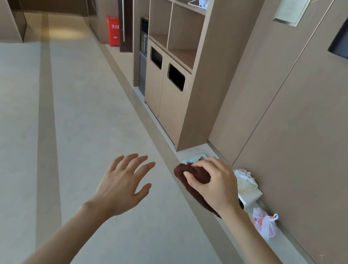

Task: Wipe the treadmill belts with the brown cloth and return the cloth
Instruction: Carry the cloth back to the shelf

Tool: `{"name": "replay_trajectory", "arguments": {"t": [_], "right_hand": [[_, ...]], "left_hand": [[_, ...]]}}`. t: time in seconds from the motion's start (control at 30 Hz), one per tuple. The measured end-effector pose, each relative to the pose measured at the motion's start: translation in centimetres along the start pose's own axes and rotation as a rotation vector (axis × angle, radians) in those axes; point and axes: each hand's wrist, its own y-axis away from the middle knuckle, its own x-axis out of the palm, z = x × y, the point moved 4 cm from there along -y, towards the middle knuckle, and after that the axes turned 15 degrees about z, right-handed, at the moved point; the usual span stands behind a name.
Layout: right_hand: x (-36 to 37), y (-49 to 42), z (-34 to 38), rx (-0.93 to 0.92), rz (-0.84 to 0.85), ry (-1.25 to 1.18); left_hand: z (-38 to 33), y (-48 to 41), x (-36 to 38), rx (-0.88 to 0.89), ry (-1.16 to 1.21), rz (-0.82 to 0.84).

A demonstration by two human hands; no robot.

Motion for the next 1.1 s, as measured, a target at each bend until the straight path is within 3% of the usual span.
{"name": "replay_trajectory", "arguments": {"t": [0.27, 0.53, 0.83, 1.1], "right_hand": [[4.9, -10.9, -1.6, 0.028, -0.006, -0.004], [10.6, -22.5, -8.5, 0.066, 0.082, -0.019], [10.8, -40.8, -16.1, 0.031, 0.033, -0.001], [14.1, -49.3, -19.9, -0.002, 0.035, 0.008]], "left_hand": [[7.4, -11.1, -0.3, 0.064, -0.011, 0.049], [13.7, -23.6, 1.2, 0.034, 0.021, 0.076], [18.8, -41.3, -2.5, 0.015, -0.002, 0.01], [23.0, -49.9, -1.3, 0.016, 0.017, 0.038]]}}
